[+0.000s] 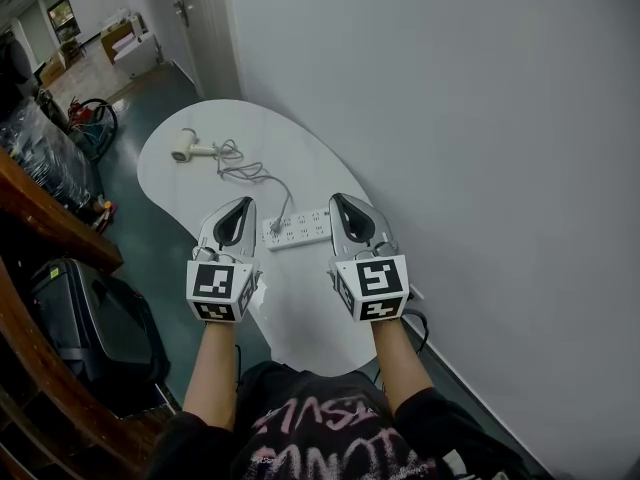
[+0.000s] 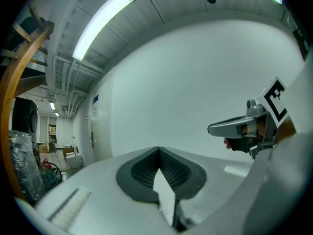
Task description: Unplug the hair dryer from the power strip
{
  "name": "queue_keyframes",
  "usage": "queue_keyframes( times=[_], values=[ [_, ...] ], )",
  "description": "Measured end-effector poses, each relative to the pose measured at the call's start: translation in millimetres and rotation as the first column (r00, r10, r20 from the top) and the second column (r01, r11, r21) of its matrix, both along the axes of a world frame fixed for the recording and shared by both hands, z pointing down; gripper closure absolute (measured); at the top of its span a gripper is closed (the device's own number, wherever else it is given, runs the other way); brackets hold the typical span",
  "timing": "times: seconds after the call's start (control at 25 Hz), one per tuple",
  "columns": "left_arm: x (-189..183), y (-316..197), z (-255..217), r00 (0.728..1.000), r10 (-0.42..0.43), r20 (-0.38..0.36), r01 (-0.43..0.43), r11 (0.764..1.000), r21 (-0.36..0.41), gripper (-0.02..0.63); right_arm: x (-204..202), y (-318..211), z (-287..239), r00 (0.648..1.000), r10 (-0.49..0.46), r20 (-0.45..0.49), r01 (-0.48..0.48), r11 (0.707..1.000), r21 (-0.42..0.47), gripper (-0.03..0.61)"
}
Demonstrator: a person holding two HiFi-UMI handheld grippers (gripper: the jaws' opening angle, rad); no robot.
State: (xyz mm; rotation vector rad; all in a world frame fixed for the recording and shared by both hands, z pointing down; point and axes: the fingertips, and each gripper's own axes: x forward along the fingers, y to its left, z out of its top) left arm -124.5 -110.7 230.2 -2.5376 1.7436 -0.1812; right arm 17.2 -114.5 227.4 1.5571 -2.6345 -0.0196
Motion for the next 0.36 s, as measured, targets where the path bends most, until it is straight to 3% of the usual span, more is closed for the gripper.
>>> queue_keyframes(
  times=[0.36],
  values=[
    [2.2,-4.0,-1.6,1.0,-0.005,0.008,0.005,1.0,0.011,0.607,0.2,-5.8,-0.2,1.0,-0.006,0.005,0.006,1.0,-0.002,0.558]
  ],
)
